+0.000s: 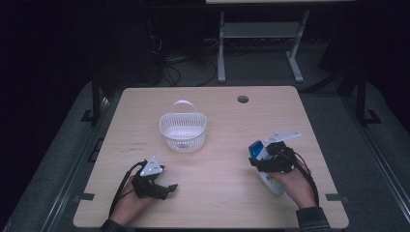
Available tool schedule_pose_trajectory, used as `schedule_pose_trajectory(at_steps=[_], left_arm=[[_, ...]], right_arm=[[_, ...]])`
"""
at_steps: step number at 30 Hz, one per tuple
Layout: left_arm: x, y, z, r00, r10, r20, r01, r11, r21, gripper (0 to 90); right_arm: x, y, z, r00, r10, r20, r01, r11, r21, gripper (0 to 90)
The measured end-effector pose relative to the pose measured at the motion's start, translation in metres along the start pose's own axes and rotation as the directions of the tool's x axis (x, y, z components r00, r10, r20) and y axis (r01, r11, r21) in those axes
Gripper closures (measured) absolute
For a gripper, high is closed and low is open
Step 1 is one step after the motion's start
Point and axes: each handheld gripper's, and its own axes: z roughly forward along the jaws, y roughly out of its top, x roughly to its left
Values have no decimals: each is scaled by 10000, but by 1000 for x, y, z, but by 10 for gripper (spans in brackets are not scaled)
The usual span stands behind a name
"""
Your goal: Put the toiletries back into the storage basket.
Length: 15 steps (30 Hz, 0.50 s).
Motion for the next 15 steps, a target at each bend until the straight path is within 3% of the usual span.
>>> schedule_pose_trajectory(at_steps=[15], left_arm=[[0,0,0,10000,60,10,-60,10000,6,128]], right_arm=[[-4,-15,-25,9993,124,-363,-182,9865,-1627,343]])
